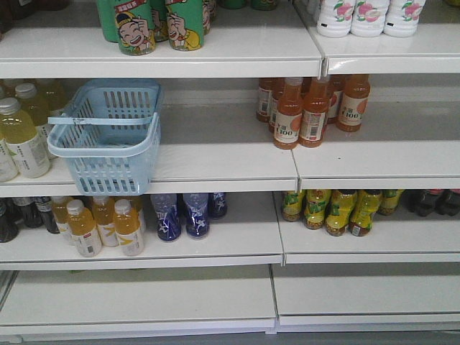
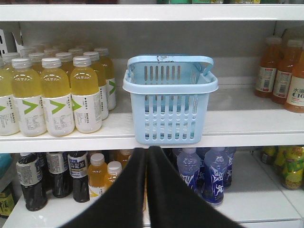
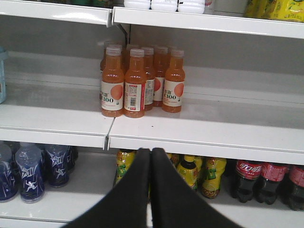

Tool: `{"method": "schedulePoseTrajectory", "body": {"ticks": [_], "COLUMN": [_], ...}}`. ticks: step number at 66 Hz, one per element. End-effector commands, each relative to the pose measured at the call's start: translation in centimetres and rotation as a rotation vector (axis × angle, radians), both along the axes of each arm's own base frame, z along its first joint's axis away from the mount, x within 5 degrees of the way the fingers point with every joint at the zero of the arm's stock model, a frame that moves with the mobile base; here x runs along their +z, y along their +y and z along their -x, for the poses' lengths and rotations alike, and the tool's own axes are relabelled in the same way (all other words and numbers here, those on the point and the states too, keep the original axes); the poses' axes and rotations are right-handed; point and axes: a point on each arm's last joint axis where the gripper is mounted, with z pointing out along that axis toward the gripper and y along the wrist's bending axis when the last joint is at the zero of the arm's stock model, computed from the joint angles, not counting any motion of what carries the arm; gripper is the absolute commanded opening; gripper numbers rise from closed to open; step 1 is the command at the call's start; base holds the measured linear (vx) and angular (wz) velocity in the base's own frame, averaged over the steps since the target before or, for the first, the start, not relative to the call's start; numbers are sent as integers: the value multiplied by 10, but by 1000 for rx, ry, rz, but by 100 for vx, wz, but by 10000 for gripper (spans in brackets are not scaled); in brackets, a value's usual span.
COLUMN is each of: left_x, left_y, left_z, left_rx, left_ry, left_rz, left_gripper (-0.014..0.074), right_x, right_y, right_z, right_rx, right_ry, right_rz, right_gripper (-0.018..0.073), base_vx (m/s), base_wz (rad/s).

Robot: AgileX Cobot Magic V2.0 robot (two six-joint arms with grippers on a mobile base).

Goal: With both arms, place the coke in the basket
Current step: 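Lower the left gripper over the light-blue basket handle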

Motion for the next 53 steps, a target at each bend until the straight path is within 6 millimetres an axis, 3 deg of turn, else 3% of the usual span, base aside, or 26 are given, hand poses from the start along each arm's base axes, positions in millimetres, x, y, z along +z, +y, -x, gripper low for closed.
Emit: {"method": "schedulePoseTrajectory", "body": {"ticks": [1,53], "left_x": [8,8], "left_y": [-1,-1], "left_z": [1,1], "left_rx": [-9,-9], "left_ry": [-90,-90], "left_rz": [10,10], "left_gripper": [-6,-6], "right_x": [4,4], "right_y": [1,1], "right_z": [1,1], "right_rx": [7,7], "right_ry": [-82,-82], "right_rz": [12,12], "right_gripper": [-9,-9], "base_vx": [2,2], "base_wz": [-1,0]}}
